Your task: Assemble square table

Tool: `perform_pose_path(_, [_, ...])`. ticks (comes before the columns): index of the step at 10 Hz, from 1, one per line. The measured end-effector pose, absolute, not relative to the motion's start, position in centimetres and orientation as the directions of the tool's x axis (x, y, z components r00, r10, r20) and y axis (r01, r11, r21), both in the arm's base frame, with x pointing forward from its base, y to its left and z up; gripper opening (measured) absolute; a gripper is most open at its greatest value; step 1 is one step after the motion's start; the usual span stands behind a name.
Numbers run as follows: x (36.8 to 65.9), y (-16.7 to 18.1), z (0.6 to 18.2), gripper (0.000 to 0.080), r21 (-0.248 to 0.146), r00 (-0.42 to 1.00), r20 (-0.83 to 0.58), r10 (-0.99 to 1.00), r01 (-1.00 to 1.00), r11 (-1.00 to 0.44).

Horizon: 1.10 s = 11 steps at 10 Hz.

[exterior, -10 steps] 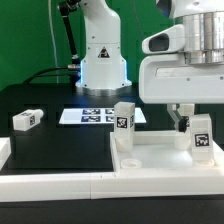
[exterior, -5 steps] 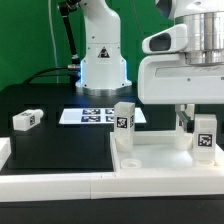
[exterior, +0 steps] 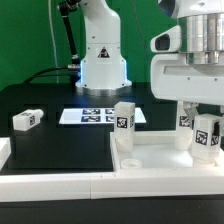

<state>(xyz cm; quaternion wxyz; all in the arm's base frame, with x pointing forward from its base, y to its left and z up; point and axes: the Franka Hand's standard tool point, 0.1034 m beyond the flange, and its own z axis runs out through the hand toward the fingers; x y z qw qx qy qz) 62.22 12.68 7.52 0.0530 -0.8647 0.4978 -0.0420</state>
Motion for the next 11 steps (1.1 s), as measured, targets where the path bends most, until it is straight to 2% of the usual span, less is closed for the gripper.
perform_pose_path(1, [62.25,12.89,7.48,0.0291,-0.149,0.325,-0.016,-0.945,-0.936,-0.319])
perform_pose_path(3, [62.11,12.49,7.38,0.0291,-0.232,0.030,-0.103,-0.994,-0.973,-0.006])
perform_pose_path(5, [62.10,12.80,7.42,0.0291,-0.214,-0.027,-0.120,-0.992,-0.976,0.052])
perform_pose_path(6, [62.03,12.92,7.38,0.0291,-0.218,0.086,-0.084,-0.993,-0.974,-0.066])
perform_pose_path(7, [61.98,13.26,7.41,0.0478,-0.212,0.224,-0.037,-0.974,-0.954,-0.212])
perform_pose_path(8, [62.08,13.42,7.49,0.0590,-0.194,0.412,0.012,-0.911,-0.893,-0.406])
perform_pose_path(9, [62.35,13.31,7.59,0.0590,-0.186,0.527,0.039,-0.849,-0.831,-0.525])
perform_pose_path(10, [62.31,13.25,7.52,0.0638,-0.186,0.544,0.045,-0.838,-0.820,-0.542])
perform_pose_path(11, [62.31,13.22,7.50,0.0646,-0.182,0.600,0.059,-0.798,-0.780,-0.599])
